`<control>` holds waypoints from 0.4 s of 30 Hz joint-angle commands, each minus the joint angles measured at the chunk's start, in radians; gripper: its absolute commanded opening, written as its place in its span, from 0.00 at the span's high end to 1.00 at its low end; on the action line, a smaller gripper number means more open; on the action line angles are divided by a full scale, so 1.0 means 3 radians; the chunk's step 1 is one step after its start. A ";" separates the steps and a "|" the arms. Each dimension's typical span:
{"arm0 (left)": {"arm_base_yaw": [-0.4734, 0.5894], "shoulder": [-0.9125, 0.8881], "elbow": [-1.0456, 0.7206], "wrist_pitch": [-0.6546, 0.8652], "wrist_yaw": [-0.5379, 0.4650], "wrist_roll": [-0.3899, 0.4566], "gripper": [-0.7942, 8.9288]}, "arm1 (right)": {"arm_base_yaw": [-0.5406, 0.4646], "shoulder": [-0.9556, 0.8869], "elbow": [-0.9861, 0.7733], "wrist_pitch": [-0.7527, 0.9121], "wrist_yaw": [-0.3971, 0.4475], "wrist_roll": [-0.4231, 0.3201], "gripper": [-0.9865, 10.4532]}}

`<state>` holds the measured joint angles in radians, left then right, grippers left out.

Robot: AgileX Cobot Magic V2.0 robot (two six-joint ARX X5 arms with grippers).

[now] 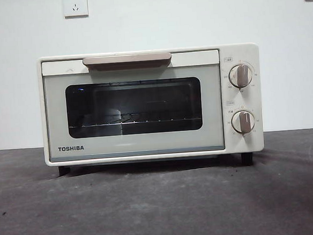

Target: The left arm flap open the oven, the right arm pick bread and place it into oven, the left arm flap close the oven

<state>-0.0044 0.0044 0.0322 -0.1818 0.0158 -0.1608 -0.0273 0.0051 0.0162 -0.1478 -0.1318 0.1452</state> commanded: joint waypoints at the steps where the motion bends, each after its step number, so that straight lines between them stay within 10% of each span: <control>1: -0.0020 0.0000 -0.0032 0.0010 0.0066 -0.0214 0.90 | -0.0004 -0.0005 -0.0008 0.0148 -0.0116 0.0326 0.91; 12: -0.0174 0.0242 0.0533 -0.0018 0.0131 -0.0931 0.90 | 0.0041 0.0023 0.0608 -0.0247 -0.0113 0.0937 0.91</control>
<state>-0.0555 0.0597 0.1707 -0.1925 0.0429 -0.4007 -0.0185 0.0074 0.1745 -0.2165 -0.1631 0.3859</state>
